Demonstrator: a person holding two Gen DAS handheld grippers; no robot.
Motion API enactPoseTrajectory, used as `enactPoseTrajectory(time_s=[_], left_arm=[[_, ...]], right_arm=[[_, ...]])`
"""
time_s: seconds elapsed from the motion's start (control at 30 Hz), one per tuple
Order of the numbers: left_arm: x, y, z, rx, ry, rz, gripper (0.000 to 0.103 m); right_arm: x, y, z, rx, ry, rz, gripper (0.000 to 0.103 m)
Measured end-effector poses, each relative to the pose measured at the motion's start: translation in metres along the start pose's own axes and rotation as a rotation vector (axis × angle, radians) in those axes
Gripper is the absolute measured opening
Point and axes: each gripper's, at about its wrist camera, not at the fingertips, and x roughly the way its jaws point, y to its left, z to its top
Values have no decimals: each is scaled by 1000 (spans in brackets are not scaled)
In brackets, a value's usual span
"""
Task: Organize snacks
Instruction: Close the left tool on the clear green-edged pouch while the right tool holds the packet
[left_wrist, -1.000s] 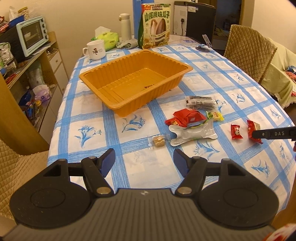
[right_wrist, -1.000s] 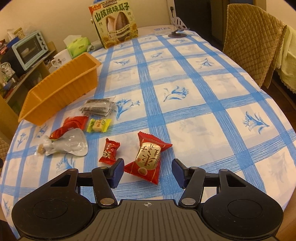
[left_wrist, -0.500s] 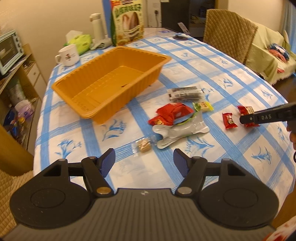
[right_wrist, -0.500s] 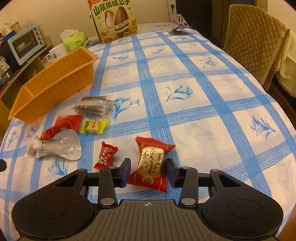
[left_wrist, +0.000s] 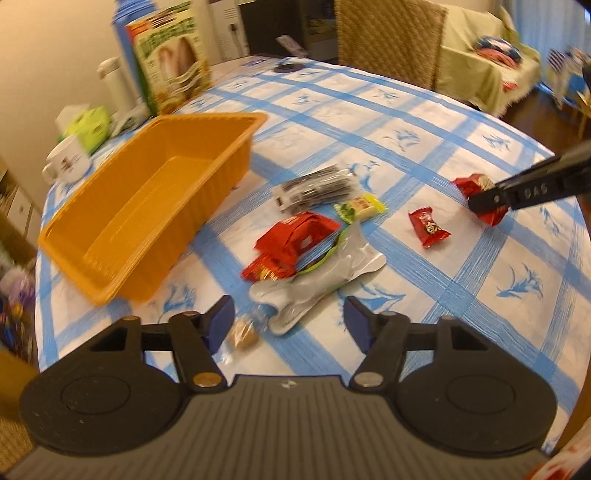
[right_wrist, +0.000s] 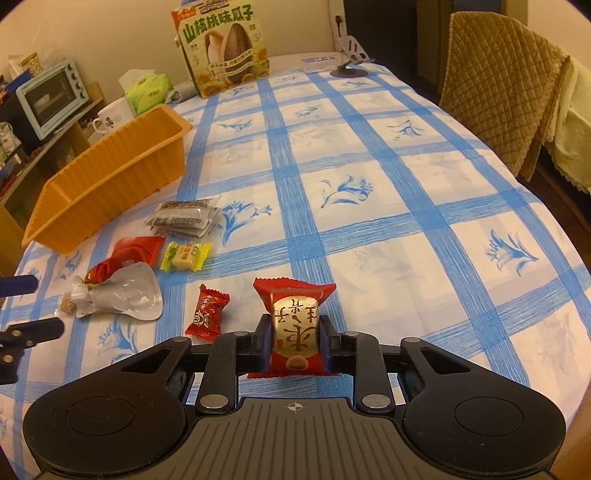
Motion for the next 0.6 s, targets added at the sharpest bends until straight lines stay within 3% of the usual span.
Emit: enactPoseTrajectory(time_s=[0.33, 0.5, 0.6], left_arm=[[28, -25, 10, 290, -23, -62, 42], [41, -30, 12, 363, -13, -91, 29], [47, -31, 15, 396, -14, -113, 26]], right_arm=[[-26, -29, -11, 109, -6, -51, 26], [-37, -42, -17, 162, -13, -83, 26], [-42, -47, -20, 183, -16, -98, 26]])
